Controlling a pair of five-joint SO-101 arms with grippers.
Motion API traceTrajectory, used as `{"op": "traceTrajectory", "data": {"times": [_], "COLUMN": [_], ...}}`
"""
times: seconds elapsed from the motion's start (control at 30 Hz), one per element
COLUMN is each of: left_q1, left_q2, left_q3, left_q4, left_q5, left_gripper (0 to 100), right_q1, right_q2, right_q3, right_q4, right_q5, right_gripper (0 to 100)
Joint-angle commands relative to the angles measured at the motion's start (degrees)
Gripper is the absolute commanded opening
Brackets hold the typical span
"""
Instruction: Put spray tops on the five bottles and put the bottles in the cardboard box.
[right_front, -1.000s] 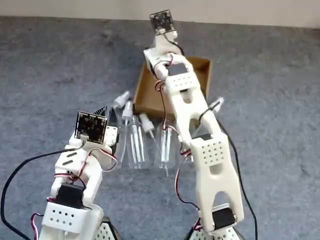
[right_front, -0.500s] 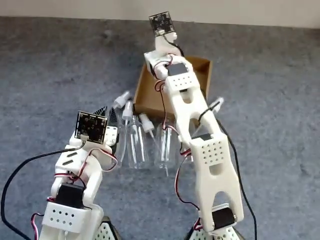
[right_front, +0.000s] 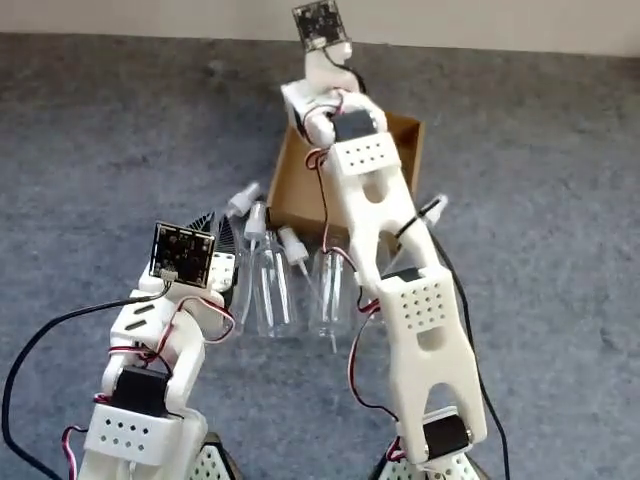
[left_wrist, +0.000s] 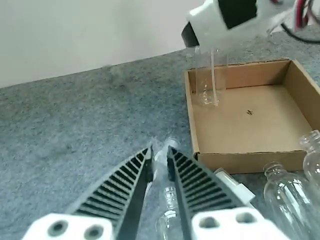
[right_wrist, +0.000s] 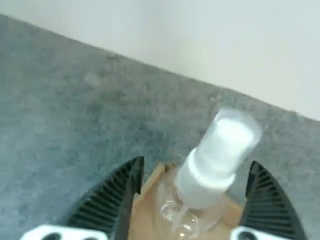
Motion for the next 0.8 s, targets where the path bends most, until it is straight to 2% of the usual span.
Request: {"op": "traceTrajectory", "data": {"times": [0.0, 0.2, 0.33, 0.5, 0.7, 0.77], "left_q1": [-0.66, -0.66, -0.66, -0.48, -0.57, -0.4], "left_q2": [-0.57, -0.57, -0.57, -0.22, -0.04, -0.04], "left_q3": [-0.4, -0.4, -0.31, -0.31, -0.48, -0.48], "left_q4": [-1.23, -1.23, -1.23, -1.32, -1.32, -1.32], "left_q5": [-0.09, -0.09, -0.09, -0.09, 0.0, 0.09], "left_gripper": [1, 1, 1, 1, 1, 1], "right_q1": [-0.57, -0.57, -1.19, -1.1, 2.42, 3.65], "right_q2": [-1.8, -1.54, -2.24, -7.34, -14.29, -16.57], "right_q3": [-11.38, -30.55, -40.66, -39.16, -38.81, -37.49], "right_q4": [8.22, 28.97, 39.87, 53.76, 54.9, 54.99], "right_q5": [0.09, 0.09, 0.53, 0.53, 0.62, 2.73], "right_gripper": [26.8, 26.4, 19.2, 8.0, 5.1, 4.9]}}
